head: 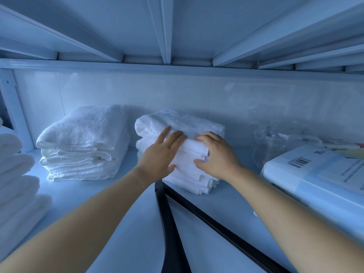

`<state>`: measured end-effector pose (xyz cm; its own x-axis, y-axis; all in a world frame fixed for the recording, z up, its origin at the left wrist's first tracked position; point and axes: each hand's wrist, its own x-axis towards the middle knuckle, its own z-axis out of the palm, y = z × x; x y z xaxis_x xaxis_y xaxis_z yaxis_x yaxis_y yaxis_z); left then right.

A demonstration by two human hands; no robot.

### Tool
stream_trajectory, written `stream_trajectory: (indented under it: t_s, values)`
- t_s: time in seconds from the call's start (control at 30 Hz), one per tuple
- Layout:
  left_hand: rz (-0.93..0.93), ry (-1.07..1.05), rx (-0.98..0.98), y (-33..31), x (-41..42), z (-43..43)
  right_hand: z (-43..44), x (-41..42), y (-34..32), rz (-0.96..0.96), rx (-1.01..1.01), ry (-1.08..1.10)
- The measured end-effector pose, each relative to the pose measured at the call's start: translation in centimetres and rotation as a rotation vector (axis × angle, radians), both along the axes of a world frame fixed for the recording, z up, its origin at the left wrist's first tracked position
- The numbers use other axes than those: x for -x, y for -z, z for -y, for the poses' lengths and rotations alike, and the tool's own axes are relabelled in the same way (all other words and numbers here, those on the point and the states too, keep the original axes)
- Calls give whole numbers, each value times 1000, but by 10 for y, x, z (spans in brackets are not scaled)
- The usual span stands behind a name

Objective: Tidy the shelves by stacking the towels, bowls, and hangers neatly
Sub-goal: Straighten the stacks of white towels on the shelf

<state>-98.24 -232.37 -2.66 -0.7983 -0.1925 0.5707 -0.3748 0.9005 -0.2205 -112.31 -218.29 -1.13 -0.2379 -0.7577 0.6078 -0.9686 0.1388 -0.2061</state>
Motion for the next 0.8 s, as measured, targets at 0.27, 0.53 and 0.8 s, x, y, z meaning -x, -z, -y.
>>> stream_trajectory:
  t_s: [0.27, 0.53, 0.8]
  values:
    - [-109, 99, -149, 0, -7, 33, -4, -2, -5, -3, -149, -107]
    - [-125, 129, -217, 3, -1, -16, -12, 5, -12, -87, -319, 10]
    - [-204, 122, -126, 9, 9, -28, -4, 3, -4, -114, -220, 31]
